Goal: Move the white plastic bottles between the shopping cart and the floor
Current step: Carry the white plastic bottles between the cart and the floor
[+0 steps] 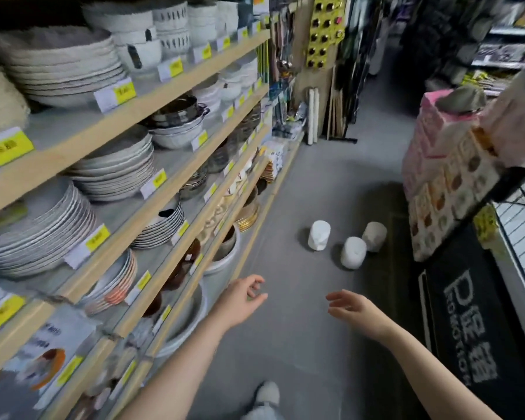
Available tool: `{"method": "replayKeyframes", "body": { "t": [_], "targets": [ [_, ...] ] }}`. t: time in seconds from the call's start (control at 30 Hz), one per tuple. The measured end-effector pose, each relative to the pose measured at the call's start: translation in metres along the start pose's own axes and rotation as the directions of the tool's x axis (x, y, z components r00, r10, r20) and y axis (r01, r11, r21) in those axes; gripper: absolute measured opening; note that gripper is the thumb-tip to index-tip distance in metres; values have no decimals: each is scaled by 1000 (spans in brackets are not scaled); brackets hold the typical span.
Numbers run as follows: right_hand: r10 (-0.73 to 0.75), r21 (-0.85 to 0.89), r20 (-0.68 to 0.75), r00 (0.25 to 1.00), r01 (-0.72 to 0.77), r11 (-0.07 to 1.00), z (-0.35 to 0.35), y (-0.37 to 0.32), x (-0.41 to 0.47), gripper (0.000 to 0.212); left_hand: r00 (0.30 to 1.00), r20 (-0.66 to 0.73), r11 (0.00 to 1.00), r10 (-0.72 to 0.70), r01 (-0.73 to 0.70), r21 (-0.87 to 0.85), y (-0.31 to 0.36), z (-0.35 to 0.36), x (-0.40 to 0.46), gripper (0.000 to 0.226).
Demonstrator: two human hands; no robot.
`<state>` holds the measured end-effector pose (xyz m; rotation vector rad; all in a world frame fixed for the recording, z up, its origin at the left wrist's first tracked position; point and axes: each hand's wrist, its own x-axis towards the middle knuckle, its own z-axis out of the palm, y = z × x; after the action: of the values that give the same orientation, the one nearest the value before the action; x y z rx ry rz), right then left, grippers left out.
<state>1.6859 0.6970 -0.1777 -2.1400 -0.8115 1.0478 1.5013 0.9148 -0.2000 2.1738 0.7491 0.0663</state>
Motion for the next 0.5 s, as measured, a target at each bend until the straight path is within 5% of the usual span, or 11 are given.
{"method": "replayKeyframes", "body": {
  "t": [0.5],
  "targets": [
    [96,41,-58,994,-94,995,-191,29,231,29,995,91,999,-36,37,-5,57,7,309,32]
  ]
}}
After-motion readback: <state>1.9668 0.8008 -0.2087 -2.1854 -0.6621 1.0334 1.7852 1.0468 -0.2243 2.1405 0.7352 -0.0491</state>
